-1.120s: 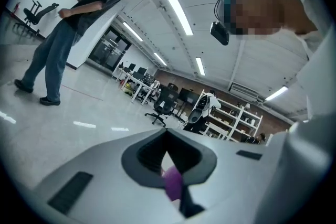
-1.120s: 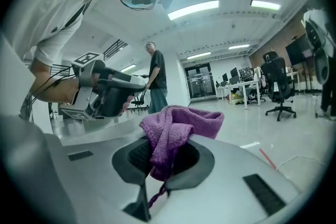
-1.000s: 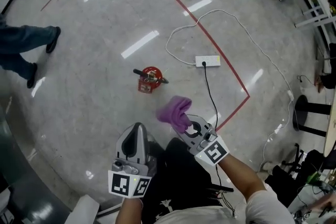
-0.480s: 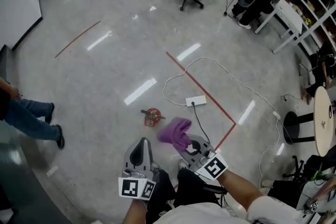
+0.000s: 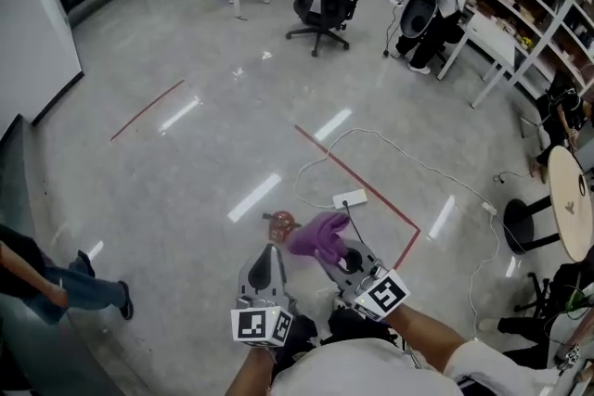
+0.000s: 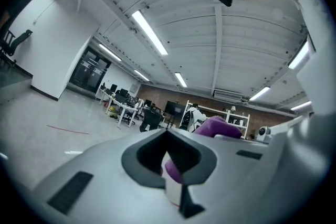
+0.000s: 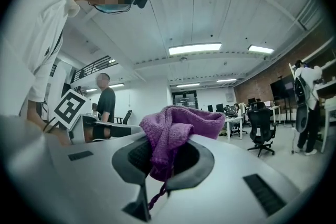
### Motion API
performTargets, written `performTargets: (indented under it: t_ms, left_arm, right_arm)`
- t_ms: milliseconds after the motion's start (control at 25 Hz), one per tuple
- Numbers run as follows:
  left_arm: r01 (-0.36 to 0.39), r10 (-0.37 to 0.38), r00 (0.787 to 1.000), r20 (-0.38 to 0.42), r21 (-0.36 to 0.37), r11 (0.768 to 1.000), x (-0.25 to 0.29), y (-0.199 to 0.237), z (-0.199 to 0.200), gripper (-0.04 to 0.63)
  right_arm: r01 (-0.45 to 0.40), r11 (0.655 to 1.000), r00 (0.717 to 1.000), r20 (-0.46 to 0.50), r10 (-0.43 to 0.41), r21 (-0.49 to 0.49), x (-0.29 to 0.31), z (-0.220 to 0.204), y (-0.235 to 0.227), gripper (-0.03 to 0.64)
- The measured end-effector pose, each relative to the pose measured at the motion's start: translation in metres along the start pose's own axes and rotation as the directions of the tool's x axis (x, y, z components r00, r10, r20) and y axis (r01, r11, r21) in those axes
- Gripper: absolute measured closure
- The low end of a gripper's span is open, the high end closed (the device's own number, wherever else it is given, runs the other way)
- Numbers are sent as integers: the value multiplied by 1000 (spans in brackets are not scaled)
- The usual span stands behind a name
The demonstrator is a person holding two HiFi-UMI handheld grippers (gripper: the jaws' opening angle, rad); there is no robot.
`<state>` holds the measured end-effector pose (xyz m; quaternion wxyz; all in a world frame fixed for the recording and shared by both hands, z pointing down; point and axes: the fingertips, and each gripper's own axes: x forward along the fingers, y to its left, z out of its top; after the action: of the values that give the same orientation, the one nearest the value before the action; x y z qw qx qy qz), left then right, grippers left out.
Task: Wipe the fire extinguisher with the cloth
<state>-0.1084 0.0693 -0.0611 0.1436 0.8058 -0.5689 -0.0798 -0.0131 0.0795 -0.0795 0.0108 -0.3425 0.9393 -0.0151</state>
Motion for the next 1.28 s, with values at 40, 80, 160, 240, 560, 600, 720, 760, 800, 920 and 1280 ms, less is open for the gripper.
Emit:
performTargets:
  t_ms: [40, 80, 160, 240, 560, 600, 720, 760, 800, 920, 1280]
  left_arm:
    - [-10, 10, 1000, 5, 0, 1000, -4, -2, 1, 592]
    - [-22, 22, 1000, 10, 1, 1000, -8, -3, 2, 591]
    - [-47, 47, 999, 21, 9, 999, -15, -5, 5, 591]
    - [-72, 71, 997, 28, 20, 997, -20, -5, 6, 591]
    - [-95, 93, 995, 38, 71, 993, -26, -31, 0, 591]
    - [-97, 94, 995, 40, 74, 993, -25, -34, -2, 591]
    - [-101, 99, 995, 31, 72, 992, -23, -40, -10, 591]
    - [-102, 100, 995, 29, 73, 992, -23, -42, -10, 591]
    - [-103, 101, 994, 29, 77, 992, -24, -43, -10, 591]
    - [-109, 107, 994, 29, 73, 991, -21, -46, -9, 591]
    - [-104, 103, 994, 29, 67, 992, -14, -51, -10, 592]
  right_arm:
    - [8, 1000, 1000, 3, -8, 4, -4, 2, 1, 568]
    - [16, 1000, 1000, 4, -16, 5, -7, 5, 3, 568]
    - [36, 999, 999, 3, -36, 0, -12, 9, 4, 568]
    - [59, 998, 998, 4, -59, -2, -14, 12, 1, 568]
    - [119, 993, 993, 25, -119, 20, -37, 18, -20, 568]
    - [119, 993, 993, 26, -119, 19, -39, 17, -22, 568]
    - [124, 992, 992, 26, -125, 23, -47, 13, -29, 568]
    - [127, 992, 991, 28, -128, 25, -48, 13, -30, 568]
    - [130, 991, 991, 31, -131, 26, -49, 14, -30, 568]
    - [139, 990, 990, 33, -140, 30, -51, 16, -33, 568]
    - [149, 988, 988, 23, -150, 37, -53, 11, -39, 568]
